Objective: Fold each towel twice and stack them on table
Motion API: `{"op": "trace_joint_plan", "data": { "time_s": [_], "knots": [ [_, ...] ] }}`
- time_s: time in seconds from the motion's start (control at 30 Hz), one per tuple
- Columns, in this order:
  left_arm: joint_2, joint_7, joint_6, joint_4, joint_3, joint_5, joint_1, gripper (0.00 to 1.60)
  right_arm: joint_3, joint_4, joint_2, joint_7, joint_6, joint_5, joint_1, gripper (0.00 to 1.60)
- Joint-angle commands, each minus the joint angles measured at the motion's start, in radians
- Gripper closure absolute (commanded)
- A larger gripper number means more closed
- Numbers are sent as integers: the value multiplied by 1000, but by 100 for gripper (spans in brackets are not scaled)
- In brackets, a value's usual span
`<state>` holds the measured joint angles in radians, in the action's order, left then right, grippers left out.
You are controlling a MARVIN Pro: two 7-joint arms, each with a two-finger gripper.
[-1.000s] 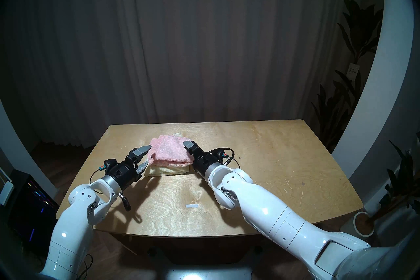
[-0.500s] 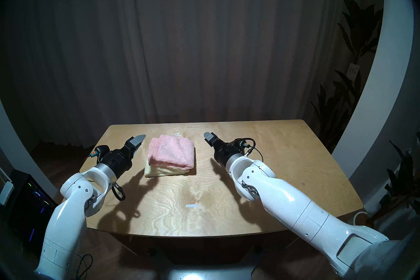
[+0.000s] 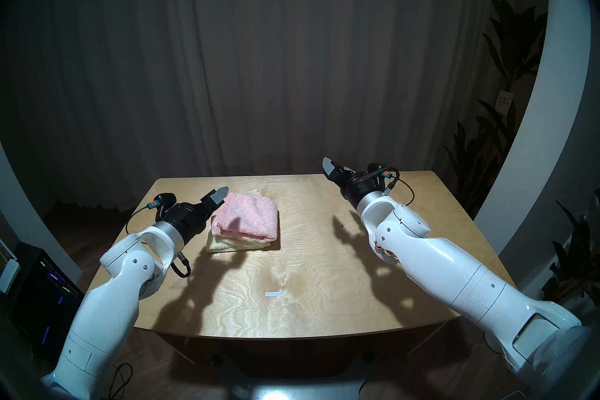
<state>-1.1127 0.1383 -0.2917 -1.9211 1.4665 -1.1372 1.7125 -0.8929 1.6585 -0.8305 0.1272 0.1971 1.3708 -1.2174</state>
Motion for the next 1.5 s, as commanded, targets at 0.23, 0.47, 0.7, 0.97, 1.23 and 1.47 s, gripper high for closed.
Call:
{"op": "trace_joint_plan", "data": {
  "time_s": [0.23,0.47,0.7,0.97,1.23,1.47],
  "knots": [
    [58,102,10,65,-97,240,-131,0,-31,-21,123,12,57,-165,13,0],
    [81,149,16,102,-128,347,-181,0,-21,-27,143,22,71,-232,9,0],
    [95,213,29,145,-191,505,-254,0,-5,-43,162,50,85,-327,9,0],
    [91,269,49,182,-261,648,-314,0,5,-66,164,89,89,-402,16,0],
    [43,322,120,275,-353,804,-392,0,27,-102,135,171,88,-517,37,0],
    [45,196,244,309,-307,712,-381,0,34,-174,63,238,48,-533,81,0]
  ]
}}
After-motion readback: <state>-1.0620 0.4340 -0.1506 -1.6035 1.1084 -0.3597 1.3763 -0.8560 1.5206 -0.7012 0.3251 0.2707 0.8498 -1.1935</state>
